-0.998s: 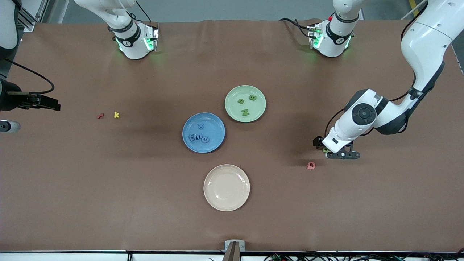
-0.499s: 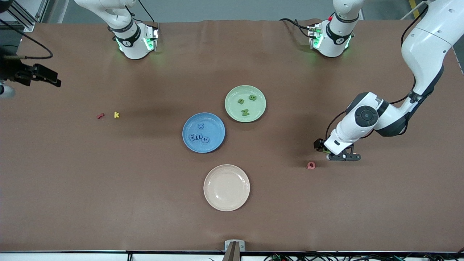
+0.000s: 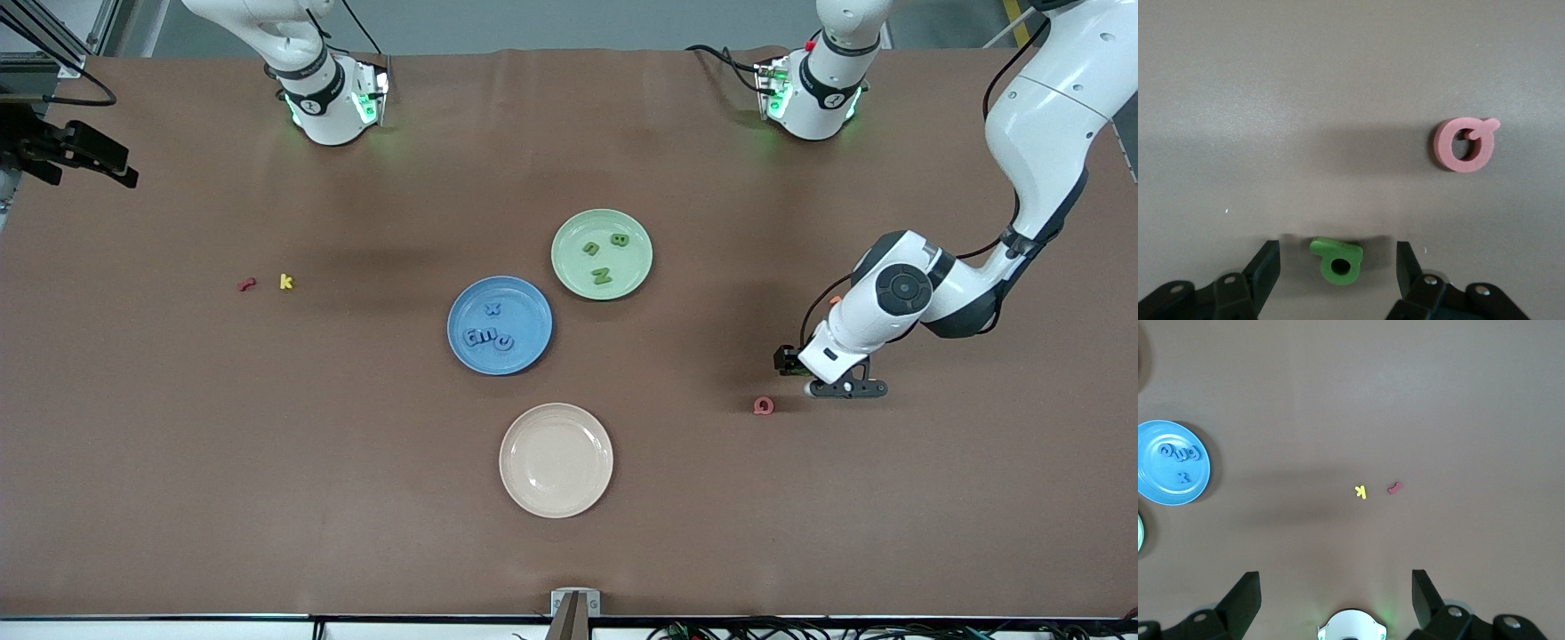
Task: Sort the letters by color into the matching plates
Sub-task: 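Lower the left gripper onto the green d and close it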
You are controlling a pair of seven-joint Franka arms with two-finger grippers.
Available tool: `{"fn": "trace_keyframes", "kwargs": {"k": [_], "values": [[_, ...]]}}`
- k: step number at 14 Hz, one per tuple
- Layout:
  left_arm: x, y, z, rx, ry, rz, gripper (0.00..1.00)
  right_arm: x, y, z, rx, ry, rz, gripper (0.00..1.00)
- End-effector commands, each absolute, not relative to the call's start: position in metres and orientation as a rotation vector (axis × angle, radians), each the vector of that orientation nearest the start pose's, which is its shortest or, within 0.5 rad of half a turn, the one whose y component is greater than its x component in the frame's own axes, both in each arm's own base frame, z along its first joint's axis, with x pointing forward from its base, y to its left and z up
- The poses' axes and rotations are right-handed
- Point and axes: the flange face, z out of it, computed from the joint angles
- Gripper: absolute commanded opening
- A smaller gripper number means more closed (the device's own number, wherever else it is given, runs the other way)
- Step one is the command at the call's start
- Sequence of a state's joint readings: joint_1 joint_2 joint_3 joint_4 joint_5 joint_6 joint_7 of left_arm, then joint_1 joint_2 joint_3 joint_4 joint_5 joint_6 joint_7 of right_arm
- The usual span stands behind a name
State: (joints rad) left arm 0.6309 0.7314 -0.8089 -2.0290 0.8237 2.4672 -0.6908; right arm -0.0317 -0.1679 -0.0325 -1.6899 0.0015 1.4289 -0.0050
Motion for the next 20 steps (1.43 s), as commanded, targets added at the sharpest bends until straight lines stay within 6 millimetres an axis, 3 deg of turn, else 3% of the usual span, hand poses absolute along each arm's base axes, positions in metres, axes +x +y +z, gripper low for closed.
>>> {"fn": "trace_keyframes", "kwargs": {"k": [1,7,13,16,20], "values": [[0.587,-0.105,0.180,-3.172,0.042,-0.112,0.70,0.482,-0.033,0.668,-3.113,0.105,0.109,1.00],[0.588,-0.107,0.174,-3.172,0.067,-0.119,0.50,0.515,-0.034,0.674,-3.100,0.097,0.174,1.00],[0.588,-0.104,0.173,-3.170,0.057,-0.116,0.31,0.519,-0.035,0.670,-3.102,0.089,0.146,1.00],[0.588,-0.103,0.175,-3.166,0.046,-0.120,0.28,0.520,-0.035,0.653,-3.101,0.091,0.155,1.00],[0.588,-0.103,0.176,-3.162,0.045,-0.119,0.27,0.511,-0.035,0.648,-3.100,0.092,0.124,1.00]]}}
